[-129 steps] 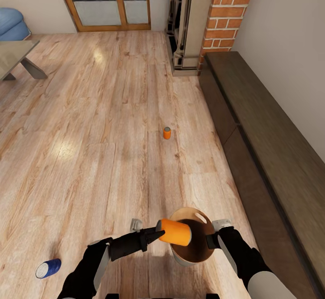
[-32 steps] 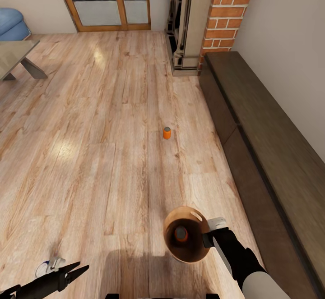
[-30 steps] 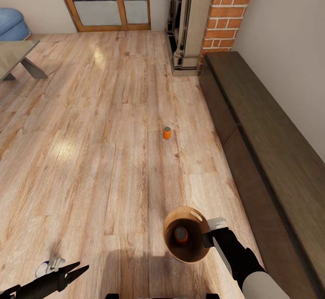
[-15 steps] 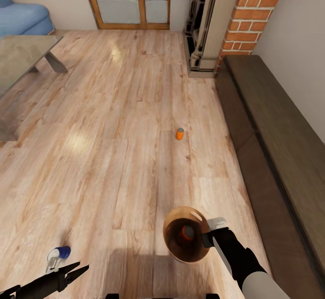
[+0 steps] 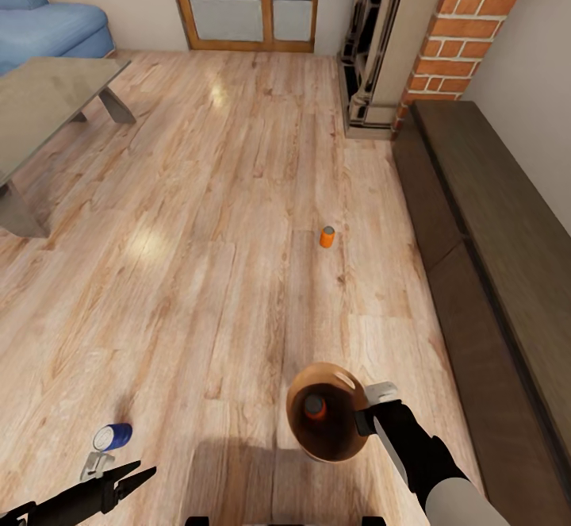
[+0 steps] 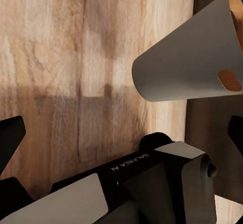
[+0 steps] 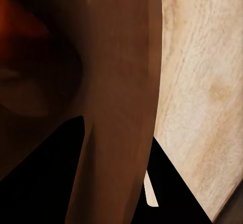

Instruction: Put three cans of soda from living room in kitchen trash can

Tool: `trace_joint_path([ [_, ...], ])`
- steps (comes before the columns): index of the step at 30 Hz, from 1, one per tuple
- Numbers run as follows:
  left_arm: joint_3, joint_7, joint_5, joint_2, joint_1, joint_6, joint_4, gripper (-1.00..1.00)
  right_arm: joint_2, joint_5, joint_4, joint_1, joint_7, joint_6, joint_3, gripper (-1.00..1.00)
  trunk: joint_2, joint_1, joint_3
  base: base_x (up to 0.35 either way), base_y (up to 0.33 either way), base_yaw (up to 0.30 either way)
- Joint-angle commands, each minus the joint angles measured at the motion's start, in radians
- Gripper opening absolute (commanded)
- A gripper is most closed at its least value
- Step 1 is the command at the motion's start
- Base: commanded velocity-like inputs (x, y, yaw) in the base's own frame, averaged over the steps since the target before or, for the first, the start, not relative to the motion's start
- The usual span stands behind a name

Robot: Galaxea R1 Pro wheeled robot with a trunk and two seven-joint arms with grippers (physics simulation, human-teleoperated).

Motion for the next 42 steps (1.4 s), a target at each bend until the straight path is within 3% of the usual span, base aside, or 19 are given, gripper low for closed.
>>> trace_joint_path([
  [1, 0.0, 0.0, 0.0, 0.0, 0.0, 0.0, 0.0, 1.0, 0.0, -0.011, 0.0, 0.0, 0.001, 0.0, 0.0, -1.0, 0.0, 0.0, 0.0, 0.0, 0.0, 0.002],
  [8, 0.0, 0.0, 0.0, 0.0, 0.0, 0.0, 0.0, 1.0, 0.0, -0.011, 0.0, 0.0, 0.001, -0.002, 0.0, -1.0, 0.0, 0.0, 0.0, 0.0, 0.0, 0.085],
  [25, 0.0, 0.0, 0.001, -0.001, 0.0, 0.0, 0.0, 1.0, 0.0, -0.011, 0.0, 0.0, 0.0, -0.002, 0.002, -1.0, 0.0, 0.0, 0.0, 0.0, 0.0, 0.259],
  [42, 0.0, 0.0, 0.0, -0.001, 0.0, 0.0, 0.0, 1.0, 0.0, -0.011, 0.0, 0.0, 0.0, -0.002, 0.002, -1.0, 0.0, 0.0, 0.0, 0.0, 0.0, 0.021],
])
